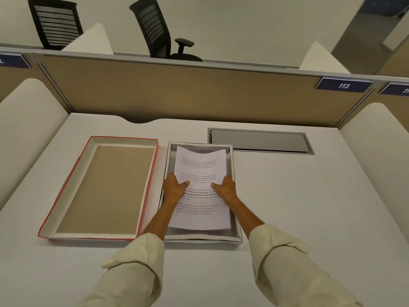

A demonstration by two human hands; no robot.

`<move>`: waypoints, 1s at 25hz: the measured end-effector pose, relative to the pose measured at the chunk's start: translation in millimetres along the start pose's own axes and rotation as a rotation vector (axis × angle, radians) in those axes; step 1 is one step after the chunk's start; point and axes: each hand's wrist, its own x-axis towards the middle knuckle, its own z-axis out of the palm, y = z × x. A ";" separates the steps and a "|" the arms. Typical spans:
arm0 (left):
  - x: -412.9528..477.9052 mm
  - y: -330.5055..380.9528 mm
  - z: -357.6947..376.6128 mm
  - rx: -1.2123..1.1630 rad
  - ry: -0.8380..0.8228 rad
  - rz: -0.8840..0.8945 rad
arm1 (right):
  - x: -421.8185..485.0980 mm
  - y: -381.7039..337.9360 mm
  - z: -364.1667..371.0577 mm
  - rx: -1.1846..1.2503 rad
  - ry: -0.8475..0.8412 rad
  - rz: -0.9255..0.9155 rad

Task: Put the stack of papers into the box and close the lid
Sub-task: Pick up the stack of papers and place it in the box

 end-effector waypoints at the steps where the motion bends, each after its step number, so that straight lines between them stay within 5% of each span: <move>1: 0.6 -0.6 0.6 0.002 0.002 -0.002 | 0.7 0.4 0.6 -0.003 -0.001 -0.003; 25: -11.5 -14.2 3.4 0.029 0.184 0.019 | -13.3 12.7 10.5 -0.080 0.106 -0.162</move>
